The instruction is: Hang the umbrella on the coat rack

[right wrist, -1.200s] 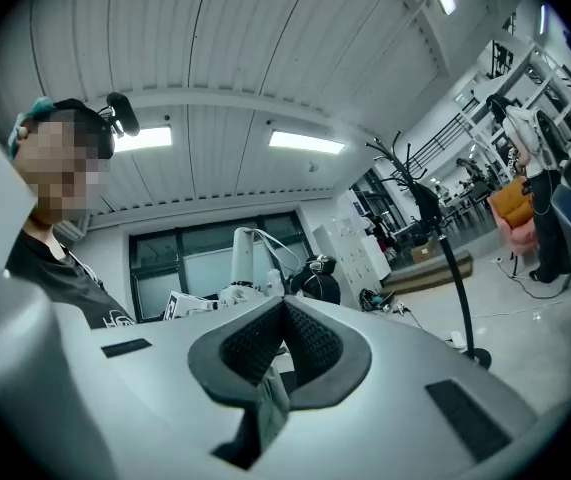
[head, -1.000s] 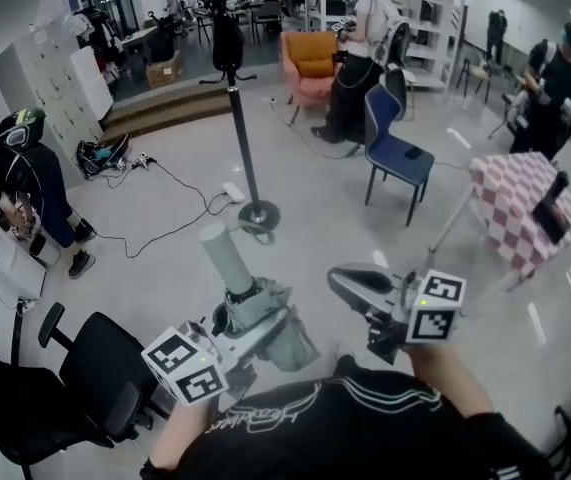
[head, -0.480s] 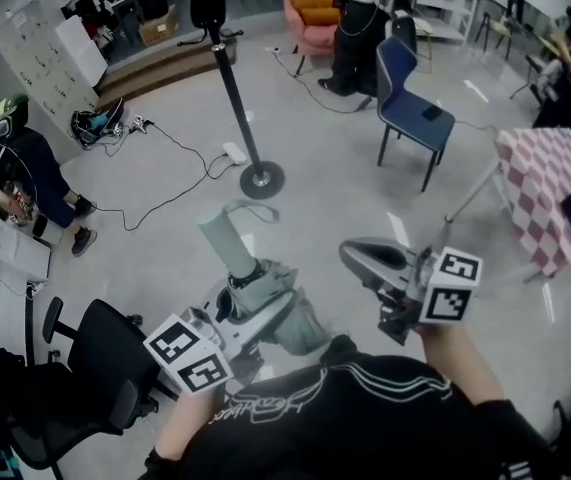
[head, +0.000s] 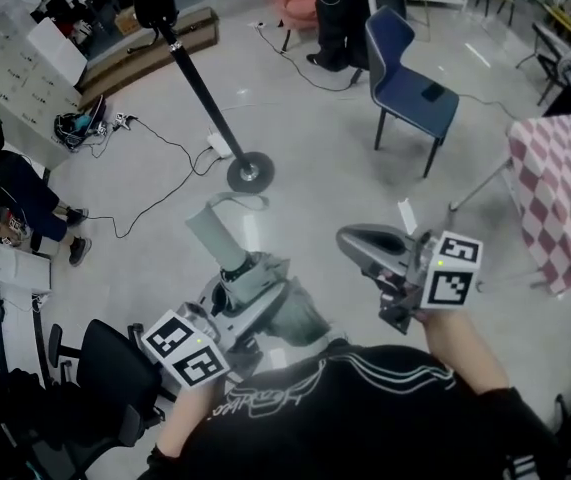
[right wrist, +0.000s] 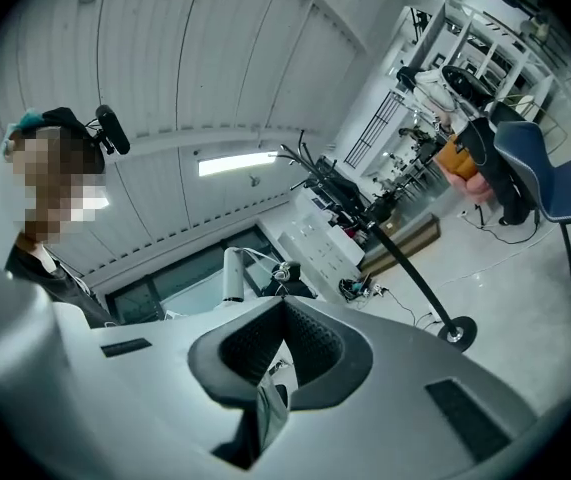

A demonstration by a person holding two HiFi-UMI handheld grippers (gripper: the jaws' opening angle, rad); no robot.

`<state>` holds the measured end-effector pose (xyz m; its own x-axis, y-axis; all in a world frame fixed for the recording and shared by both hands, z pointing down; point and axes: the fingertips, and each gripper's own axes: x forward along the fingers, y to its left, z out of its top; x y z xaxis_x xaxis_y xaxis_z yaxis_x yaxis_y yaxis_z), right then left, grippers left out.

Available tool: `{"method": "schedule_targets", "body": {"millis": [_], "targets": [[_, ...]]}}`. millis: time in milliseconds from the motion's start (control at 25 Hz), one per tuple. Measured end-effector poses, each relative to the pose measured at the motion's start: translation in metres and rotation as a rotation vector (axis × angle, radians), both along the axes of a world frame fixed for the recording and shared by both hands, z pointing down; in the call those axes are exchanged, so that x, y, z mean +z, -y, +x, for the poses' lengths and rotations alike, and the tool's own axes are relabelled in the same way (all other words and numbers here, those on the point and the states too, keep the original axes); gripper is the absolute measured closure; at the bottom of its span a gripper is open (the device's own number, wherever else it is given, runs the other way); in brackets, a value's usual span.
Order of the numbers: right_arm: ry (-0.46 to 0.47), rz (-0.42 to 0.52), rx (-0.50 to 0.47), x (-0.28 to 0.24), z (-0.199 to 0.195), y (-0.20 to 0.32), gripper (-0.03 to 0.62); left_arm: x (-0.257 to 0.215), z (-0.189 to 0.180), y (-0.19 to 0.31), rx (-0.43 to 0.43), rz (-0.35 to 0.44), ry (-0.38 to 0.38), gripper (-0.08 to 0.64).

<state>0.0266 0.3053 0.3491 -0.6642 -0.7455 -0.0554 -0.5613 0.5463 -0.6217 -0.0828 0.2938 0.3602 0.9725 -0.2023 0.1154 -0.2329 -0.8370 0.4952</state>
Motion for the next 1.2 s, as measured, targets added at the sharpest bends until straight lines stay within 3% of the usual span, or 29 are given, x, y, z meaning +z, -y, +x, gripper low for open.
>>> {"method": "schedule_targets", "body": {"millis": [200, 600, 1200], "targets": [[0.005, -0.003, -0.019, 0.003, 0.031, 0.036, 0.581, -0.001, 0.033, 0.035, -0.011, 0.016, 0.004, 0.302], [0.004, -0.010, -0.039, 0.012, 0.033, 0.101, 0.581, 0.006, 0.032, 0.104, -0.054, 0.021, -0.006, 0.302], [-0.029, -0.061, -0.015, 0.002, 0.021, 0.316, 0.581, 0.005, 0.023, 0.317, -0.027, 0.018, -0.011, 0.302]]}}
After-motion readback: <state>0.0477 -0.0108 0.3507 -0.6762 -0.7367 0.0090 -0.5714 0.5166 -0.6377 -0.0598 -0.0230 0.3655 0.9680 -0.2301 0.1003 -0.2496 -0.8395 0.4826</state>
